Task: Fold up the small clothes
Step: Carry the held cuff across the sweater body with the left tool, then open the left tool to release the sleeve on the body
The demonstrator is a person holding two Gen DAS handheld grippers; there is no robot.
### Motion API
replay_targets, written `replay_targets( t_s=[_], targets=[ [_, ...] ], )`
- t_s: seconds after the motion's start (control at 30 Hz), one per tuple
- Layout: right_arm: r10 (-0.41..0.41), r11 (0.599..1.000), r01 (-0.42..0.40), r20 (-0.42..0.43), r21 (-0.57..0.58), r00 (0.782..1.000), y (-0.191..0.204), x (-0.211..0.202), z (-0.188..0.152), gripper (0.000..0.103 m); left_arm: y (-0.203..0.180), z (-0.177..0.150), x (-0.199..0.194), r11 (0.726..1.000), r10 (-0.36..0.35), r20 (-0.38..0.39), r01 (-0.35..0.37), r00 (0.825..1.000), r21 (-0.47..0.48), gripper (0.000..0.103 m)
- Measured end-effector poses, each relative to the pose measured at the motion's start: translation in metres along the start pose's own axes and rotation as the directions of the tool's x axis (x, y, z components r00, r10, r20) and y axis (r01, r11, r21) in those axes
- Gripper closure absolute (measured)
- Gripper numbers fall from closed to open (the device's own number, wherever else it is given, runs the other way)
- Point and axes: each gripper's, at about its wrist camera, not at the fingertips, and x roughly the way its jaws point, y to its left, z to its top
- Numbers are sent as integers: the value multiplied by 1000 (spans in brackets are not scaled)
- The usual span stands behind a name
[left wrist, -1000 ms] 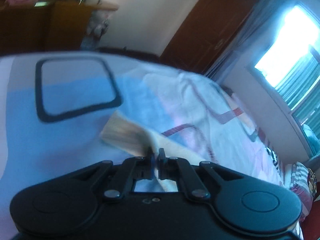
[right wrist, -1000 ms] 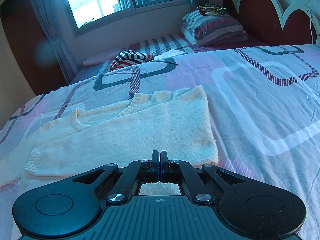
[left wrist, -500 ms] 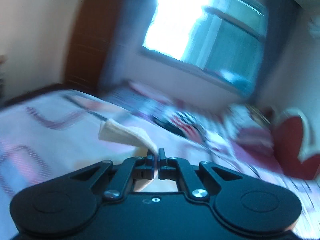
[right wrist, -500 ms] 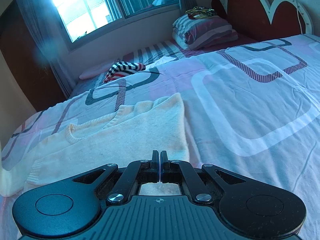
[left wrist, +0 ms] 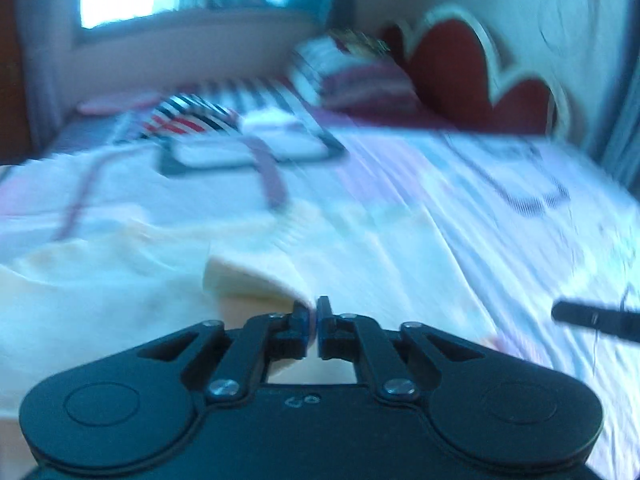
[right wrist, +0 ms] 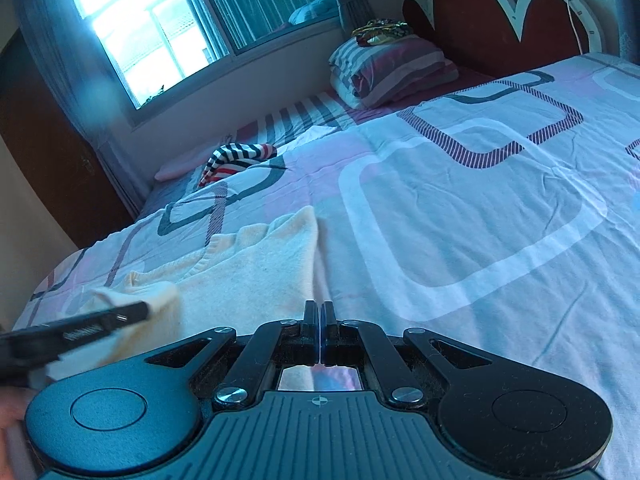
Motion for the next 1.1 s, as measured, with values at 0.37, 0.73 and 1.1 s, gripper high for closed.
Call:
replay_targets(
  t_s=[0.37,0.73,1.1],
  targets=[
    [112,991,-112,-2,-74,994,28,13,1,35,33,-52,-71,981,190,140,-181,972,-71,44],
    [142,988,-150,-168,-35,976,66,95,-12,70,154,-103,-110,881,385,11,-363,923,-303,45],
    [55,996,-50,73,-71,996,66,48,17,98,158,-99,-97,896,355,11,-337,935,-288,61]
  ],
)
